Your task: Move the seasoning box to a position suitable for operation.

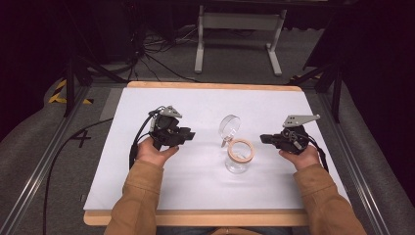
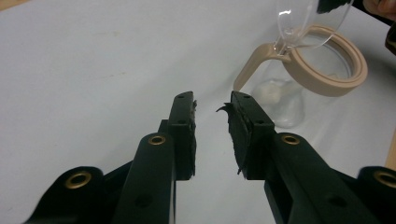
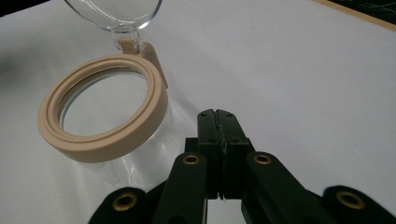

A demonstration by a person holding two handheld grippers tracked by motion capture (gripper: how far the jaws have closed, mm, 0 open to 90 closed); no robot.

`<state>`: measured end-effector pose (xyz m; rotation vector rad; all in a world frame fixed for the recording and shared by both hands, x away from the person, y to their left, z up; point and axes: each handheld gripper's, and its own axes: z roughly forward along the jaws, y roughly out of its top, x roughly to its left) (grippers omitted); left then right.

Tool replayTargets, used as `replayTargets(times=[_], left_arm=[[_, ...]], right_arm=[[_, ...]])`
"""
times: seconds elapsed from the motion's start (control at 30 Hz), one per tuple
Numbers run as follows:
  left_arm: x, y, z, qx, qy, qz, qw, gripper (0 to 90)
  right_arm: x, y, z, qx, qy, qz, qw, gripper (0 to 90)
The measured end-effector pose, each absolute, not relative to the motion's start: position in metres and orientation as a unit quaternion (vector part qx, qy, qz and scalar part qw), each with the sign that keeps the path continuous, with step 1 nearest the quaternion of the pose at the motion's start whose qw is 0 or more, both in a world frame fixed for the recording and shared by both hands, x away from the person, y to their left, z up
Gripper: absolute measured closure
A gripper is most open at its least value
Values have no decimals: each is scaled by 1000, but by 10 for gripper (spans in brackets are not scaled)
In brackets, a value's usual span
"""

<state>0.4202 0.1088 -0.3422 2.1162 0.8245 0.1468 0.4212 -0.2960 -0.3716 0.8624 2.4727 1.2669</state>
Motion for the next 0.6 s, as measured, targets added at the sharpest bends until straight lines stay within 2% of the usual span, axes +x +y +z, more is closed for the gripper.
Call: replayTargets(times=[0.6], left_arm=[[408, 104, -325, 849, 313, 55, 423, 692]], right_arm=[[422, -274, -390, 277, 869, 398, 95, 892]])
